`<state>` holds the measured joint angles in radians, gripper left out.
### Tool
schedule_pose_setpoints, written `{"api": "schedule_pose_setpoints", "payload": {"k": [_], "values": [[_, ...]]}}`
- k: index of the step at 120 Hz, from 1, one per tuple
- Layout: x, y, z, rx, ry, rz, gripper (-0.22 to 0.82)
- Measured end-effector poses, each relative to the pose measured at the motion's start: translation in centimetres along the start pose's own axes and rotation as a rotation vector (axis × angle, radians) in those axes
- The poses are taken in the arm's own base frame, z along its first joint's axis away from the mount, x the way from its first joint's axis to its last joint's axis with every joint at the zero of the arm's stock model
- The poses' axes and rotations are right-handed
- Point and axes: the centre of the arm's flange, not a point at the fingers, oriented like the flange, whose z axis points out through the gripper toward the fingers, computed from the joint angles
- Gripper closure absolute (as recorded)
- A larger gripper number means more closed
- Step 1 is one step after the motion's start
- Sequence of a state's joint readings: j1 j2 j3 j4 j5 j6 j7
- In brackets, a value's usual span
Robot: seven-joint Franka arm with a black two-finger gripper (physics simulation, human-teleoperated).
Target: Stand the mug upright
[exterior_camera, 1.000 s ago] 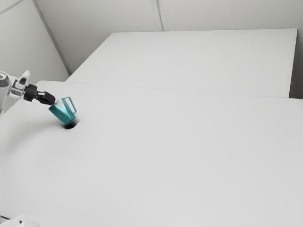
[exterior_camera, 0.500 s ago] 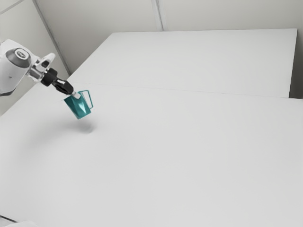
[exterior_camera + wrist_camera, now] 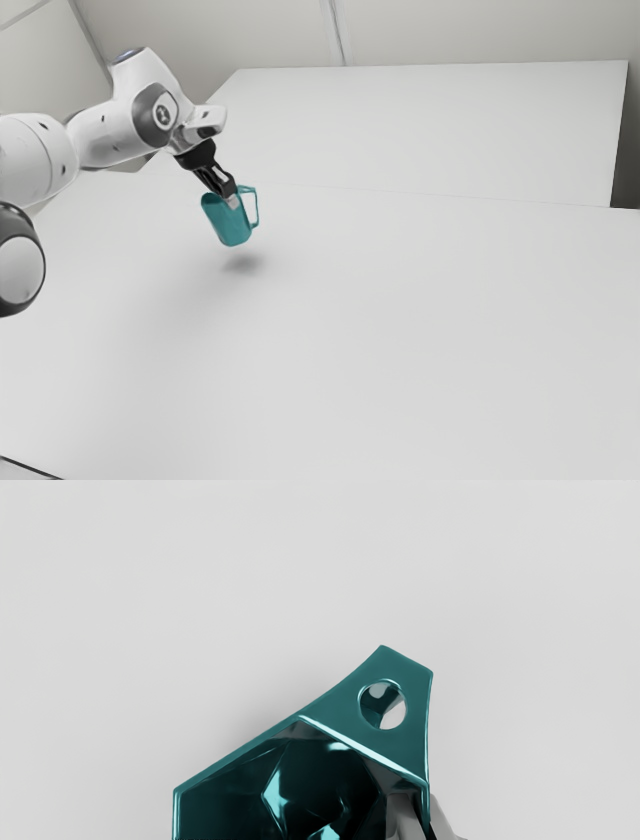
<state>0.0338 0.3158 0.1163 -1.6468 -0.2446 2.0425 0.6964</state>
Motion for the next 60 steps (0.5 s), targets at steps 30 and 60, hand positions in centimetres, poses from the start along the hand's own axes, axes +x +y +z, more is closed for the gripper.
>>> {"api": "schedule_pose_setpoints", "payload": {"k": [30, 60], "values": [[3.0, 5.5, 2.7, 0.119, -0.018, 0.027, 0.79], [4.4, 8.9, 6.5, 0.173, -0.035, 0.014, 0.79]]}}
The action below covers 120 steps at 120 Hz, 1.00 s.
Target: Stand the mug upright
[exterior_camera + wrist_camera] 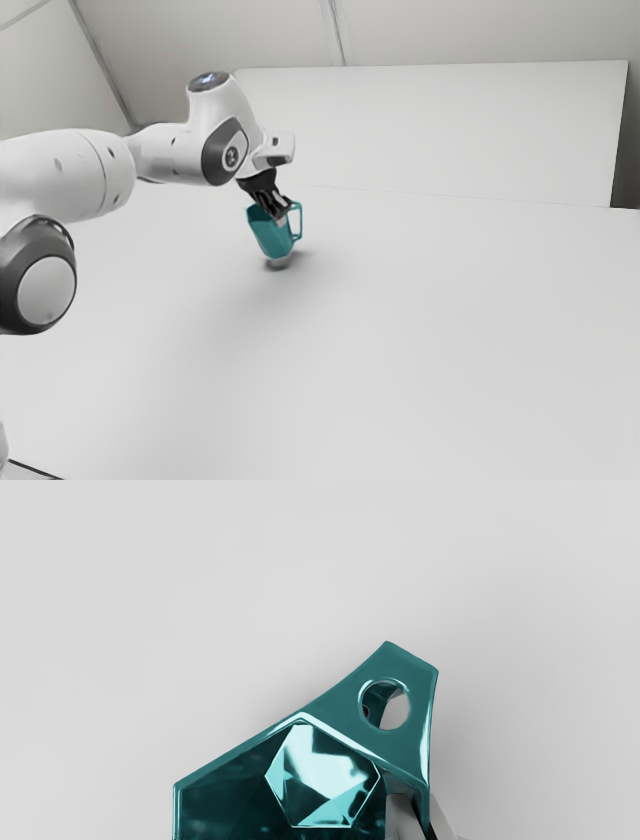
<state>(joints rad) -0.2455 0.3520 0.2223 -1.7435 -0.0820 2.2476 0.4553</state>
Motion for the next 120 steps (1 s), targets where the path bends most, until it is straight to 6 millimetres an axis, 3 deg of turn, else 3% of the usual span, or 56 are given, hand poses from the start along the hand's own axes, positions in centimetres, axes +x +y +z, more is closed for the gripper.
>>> {"api": "schedule_pose_setpoints", "payload": {"k": [23, 40, 61, 74, 83, 92, 106, 120], "values": [[0.4, 0.8, 2.3, 0.014, -0.017, -0.038, 0.79], [0.5, 0.7, 2.5, 0.025, -0.015, -0.064, 0.78], [0.7, 0.8, 2.3, 0.031, -0.009, -0.082, 0.40], [0.9, 0.7, 1.4, 0.036, 0.004, -0.087, 0.24], [0.9, 0.5, -0.3, 0.042, 0.025, -0.092, 0.17], [0.2, -0.7, -3.5, 0.049, 0.046, -0.114, 0.12], [-2.4, -2.7, -11.2, 0.050, 0.067, -0.156, 0.07], [-5.1, -2.9, -17.7, 0.057, 0.054, -0.156, 0.04]]}}
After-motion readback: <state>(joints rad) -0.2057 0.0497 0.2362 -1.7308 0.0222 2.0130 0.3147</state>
